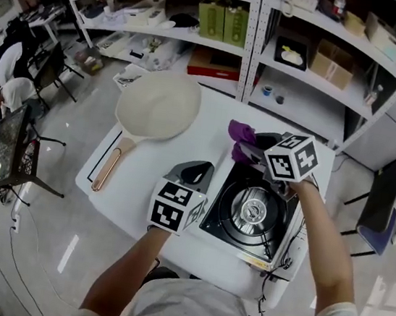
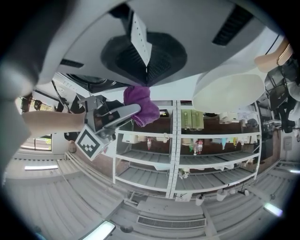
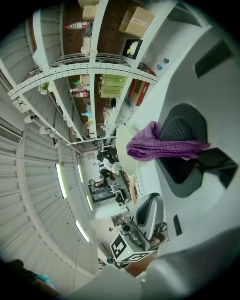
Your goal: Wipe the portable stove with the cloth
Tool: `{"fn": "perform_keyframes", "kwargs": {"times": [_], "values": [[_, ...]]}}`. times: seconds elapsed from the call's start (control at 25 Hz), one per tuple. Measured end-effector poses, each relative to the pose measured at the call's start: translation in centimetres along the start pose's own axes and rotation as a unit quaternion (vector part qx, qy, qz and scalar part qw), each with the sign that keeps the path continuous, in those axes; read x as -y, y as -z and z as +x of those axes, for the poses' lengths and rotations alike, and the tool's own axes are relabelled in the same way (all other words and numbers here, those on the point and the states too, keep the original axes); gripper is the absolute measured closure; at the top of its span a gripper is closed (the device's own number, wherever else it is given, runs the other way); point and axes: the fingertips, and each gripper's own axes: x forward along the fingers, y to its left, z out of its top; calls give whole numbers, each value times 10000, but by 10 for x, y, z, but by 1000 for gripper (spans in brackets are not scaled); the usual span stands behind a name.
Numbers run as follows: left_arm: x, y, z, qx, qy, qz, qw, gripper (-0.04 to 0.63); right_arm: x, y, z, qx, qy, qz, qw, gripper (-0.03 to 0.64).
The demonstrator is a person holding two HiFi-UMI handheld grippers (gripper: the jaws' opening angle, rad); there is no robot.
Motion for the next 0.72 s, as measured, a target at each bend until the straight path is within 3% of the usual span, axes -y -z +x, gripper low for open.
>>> {"fn": "perform_keyframes", "kwargs": {"times": [0.72], "values": [[45, -5, 17, -32, 563, 249, 9981, 592, 13, 48, -71, 29, 741, 379, 9965, 554]]}}
